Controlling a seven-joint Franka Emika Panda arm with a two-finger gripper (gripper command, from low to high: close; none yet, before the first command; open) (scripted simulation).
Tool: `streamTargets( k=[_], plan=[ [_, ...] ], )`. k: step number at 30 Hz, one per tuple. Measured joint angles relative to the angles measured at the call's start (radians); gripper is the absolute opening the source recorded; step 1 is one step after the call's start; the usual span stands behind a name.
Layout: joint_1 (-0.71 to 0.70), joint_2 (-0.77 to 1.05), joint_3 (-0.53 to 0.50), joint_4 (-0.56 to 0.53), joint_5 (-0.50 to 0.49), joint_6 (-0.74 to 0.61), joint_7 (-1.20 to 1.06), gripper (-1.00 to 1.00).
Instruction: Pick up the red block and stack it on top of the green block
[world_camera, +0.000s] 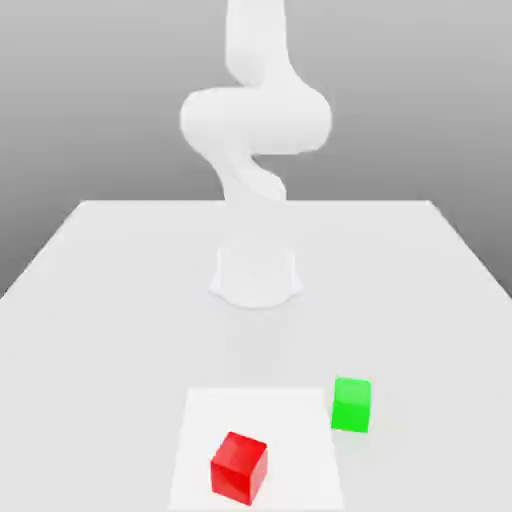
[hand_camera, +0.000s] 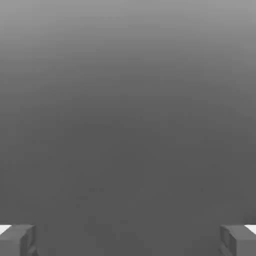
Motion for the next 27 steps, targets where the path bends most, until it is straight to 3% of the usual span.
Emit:
streamTargets(
  k=[27],
  plan=[
    [-0.069, 0.985, 0.028, -0.185, -0.029, 0.447, 0.349, 0.0]
  ],
)
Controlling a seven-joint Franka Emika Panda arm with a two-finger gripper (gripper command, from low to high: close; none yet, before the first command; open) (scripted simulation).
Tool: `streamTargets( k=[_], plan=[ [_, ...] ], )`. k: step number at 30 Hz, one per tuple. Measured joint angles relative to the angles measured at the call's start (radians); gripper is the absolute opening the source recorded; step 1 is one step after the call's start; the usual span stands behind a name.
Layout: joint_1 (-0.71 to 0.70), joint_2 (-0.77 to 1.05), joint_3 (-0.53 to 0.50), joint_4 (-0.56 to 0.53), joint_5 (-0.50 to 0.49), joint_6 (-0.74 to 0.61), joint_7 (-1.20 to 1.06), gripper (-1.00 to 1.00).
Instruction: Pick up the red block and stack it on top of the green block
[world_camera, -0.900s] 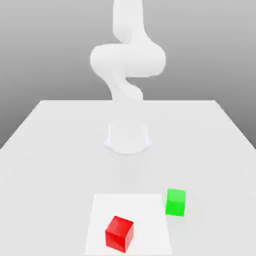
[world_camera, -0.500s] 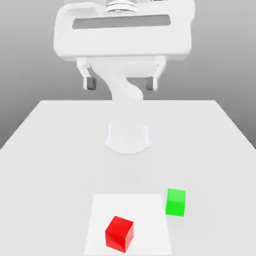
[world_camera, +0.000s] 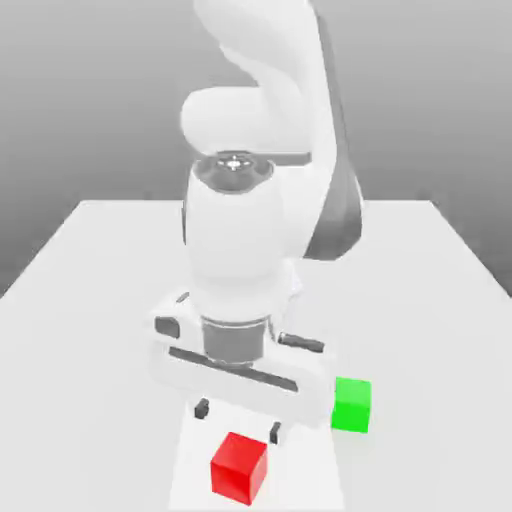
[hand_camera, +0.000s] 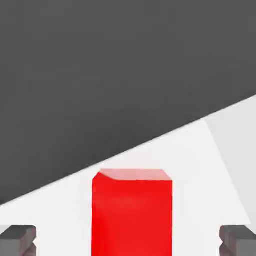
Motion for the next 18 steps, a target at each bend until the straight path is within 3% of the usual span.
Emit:
streamTargets(
  k=[1, 2, 9, 14, 18],
  plan=[
    [0.002, 0.036, -0.003, 0.005, -0.003, 0.03, 0.003, 0.0],
    [0.005, 0.071, -0.006, 0.01, -0.007, 0.059, 0.006, -1.0],
    [0.004, 0.08, -0.006, 0.011, -0.009, 0.067, 0.008, -1.0],
    [-0.002, -0.074, 0.007, -0.014, 0.01, -0.062, -0.009, -1.0],
    [0.043, -0.194, 0.093, -0.098, 0.071, -0.093, -0.155, -1.0]
  ],
)
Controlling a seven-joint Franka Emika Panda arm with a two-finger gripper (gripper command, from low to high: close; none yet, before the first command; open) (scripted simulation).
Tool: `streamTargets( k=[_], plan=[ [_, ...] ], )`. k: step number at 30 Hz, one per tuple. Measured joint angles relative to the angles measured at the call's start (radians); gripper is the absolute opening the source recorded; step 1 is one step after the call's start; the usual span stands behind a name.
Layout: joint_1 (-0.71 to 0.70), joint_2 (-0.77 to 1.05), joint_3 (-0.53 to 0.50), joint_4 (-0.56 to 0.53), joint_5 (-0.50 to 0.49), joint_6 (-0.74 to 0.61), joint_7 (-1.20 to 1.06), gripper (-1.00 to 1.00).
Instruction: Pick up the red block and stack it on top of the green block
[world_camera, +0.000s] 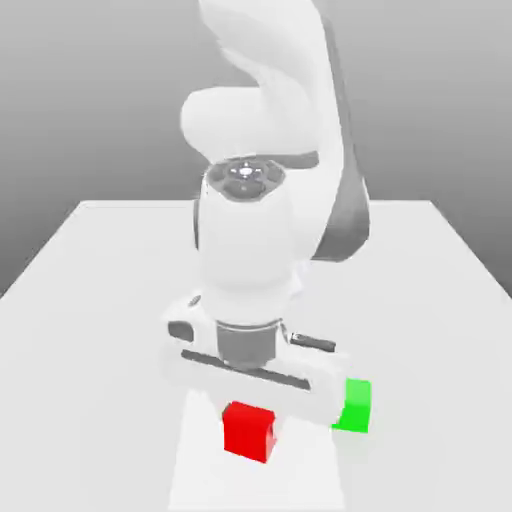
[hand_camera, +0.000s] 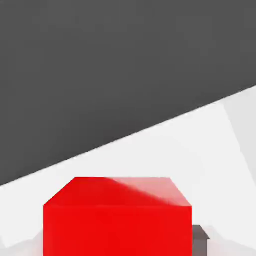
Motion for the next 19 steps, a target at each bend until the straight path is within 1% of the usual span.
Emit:
streamTargets(
  k=[2, 4, 8, 10, 15, 16, 19],
  plan=[
    [0.058, -0.057, 0.03, -0.047, 0.028, -0.007, -0.08, -1.0],
    [0.122, -0.112, 0.04, -0.095, 0.044, -0.013, -0.152, -1.0],
    [0.192, -0.214, 0.071, -0.192, 0.039, -0.023, -0.271, -1.0],
    [0.196, -0.197, 0.084, -0.21, 0.017, 0.01, -0.281, -1.0],
    [0.18, -0.046, 0.081, -0.21, -0.083, 0.158, -0.217, -1.0],
    [0.184, -0.013, 0.073, -0.209, -0.107, 0.189, -0.201, 1.0],
    [0.184, -0.013, 0.073, -0.209, -0.107, 0.189, -0.201, 1.0]
  ],
)
